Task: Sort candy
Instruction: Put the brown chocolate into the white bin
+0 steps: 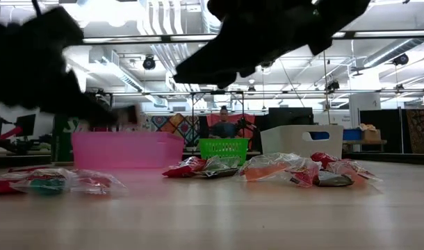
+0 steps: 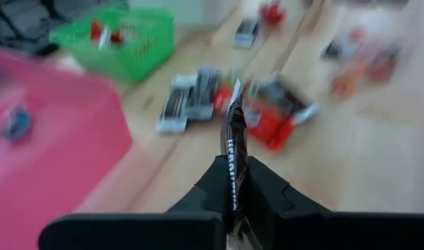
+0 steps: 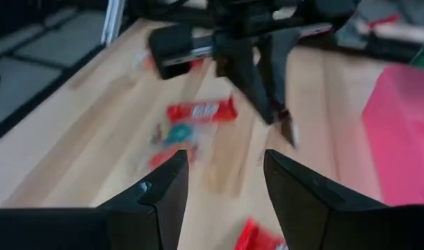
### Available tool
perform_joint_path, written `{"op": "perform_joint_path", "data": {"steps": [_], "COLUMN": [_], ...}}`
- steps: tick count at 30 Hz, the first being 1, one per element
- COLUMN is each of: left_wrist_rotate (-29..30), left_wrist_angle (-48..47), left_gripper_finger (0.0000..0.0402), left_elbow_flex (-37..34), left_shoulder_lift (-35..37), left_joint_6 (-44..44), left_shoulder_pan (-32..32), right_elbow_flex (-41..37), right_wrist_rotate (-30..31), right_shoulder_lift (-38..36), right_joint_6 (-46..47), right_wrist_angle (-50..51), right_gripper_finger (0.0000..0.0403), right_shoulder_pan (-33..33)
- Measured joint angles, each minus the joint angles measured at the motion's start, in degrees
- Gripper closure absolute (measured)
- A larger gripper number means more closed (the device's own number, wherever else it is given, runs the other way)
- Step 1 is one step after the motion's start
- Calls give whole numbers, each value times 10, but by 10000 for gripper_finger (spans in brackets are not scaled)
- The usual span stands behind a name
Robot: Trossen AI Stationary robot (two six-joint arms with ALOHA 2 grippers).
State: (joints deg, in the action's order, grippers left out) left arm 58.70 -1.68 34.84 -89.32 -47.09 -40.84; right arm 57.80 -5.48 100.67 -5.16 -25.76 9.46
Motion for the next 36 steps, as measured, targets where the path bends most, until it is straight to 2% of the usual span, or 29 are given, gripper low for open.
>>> {"op": "perform_joint_path", "data": {"steps": [6, 12, 18, 24, 29, 36], "left_wrist_rotate": [-14, -19, -19, -19, -19, -23], "left_wrist_angle": [87, 186, 259, 293, 301, 301], "left_gripper_finger": [395, 394, 394, 394, 394, 390], "left_elbow_flex": [0, 1, 1, 1, 1, 1], "left_shoulder_lift": [58, 68, 42, 22, 18, 18], "left_joint_6": [116, 212, 255, 262, 269, 271], "left_shoulder_pan": [0, 1, 13, 28, 29, 31], "right_elbow_flex": [0, 0, 0, 0, 0, 0], "right_wrist_rotate": [12, 16, 16, 9, 5, 5], "right_shoulder_lift": [29, 33, 33, 33, 33, 33], "right_joint_6": [1, 7, 7, 7, 7, 11], "right_wrist_angle": [-114, -143, -150, -152, -149, -148], "right_gripper_finger": [223, 223, 223, 229, 273, 381], "right_shoulder_pan": [-1, -2, -2, -2, -2, -3]}}
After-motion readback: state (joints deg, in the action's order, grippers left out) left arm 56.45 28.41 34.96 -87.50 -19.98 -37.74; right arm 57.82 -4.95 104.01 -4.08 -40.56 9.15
